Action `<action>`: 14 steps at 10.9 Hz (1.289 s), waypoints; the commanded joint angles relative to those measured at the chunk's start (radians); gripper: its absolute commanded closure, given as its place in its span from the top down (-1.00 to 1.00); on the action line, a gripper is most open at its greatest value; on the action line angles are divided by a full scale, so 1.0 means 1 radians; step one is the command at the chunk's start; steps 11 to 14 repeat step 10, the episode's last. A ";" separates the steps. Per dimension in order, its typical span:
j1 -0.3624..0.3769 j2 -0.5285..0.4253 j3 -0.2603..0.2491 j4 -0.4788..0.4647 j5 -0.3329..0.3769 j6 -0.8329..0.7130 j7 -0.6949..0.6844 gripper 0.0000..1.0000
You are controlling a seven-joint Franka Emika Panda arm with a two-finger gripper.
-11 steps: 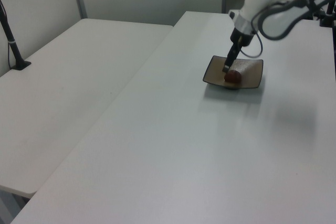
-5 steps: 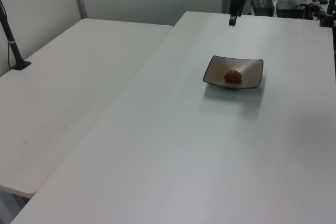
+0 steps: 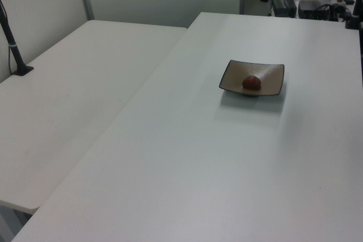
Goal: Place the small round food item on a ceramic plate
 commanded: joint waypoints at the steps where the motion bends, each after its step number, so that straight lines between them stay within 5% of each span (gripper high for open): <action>1: 0.065 -0.012 -0.036 -0.025 -0.024 -0.028 0.018 1.00; 14: 0.087 -0.024 -0.048 -0.045 -0.053 -0.065 0.046 1.00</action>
